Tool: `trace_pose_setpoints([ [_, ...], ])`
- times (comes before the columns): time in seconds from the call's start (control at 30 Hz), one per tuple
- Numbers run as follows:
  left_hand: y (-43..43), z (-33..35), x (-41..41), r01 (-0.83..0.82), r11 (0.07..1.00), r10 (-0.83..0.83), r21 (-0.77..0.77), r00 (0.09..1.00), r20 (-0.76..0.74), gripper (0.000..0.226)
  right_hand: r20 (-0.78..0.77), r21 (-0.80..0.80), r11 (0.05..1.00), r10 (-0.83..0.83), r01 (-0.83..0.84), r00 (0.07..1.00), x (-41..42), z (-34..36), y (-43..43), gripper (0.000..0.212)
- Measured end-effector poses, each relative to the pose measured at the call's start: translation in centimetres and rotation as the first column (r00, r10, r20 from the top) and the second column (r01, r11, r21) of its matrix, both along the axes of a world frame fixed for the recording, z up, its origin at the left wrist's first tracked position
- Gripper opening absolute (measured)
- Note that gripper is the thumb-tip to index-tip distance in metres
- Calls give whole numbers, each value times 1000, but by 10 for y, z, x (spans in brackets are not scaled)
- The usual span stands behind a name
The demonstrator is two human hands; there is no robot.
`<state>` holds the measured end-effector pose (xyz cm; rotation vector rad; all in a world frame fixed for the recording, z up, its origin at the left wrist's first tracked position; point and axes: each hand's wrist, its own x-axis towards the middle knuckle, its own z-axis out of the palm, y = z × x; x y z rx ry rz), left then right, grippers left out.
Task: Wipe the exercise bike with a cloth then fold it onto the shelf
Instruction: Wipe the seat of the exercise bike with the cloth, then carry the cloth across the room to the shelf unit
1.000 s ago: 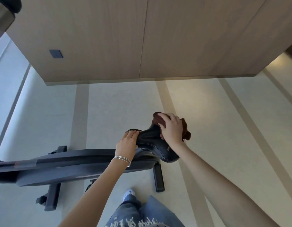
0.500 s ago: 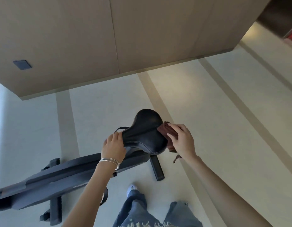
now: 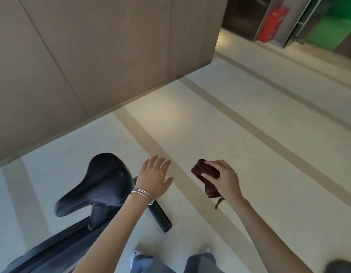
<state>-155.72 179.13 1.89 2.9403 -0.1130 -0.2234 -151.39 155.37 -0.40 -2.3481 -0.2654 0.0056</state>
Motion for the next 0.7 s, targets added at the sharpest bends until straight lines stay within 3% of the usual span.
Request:
trace_pose_setpoints([
  [0.17, -97, -7, 25, 99, 995, -99, -26, 995, -16, 54, 26, 186, 971, -159, 151, 987, 0, 6, -92, 43],
  [0.33, -193, -10, 48, 203, 978, -204, -45, 979, -13, 51, -90, 410, 883, -211, 229, 973, 1, 16, -185, 56],
  [0.7, -317, -4, 92, 518, 855, -519, 24, 855, 30, 58, -87, 407, 828, -384, 385, 919, -20, 13, -311, 50],
])
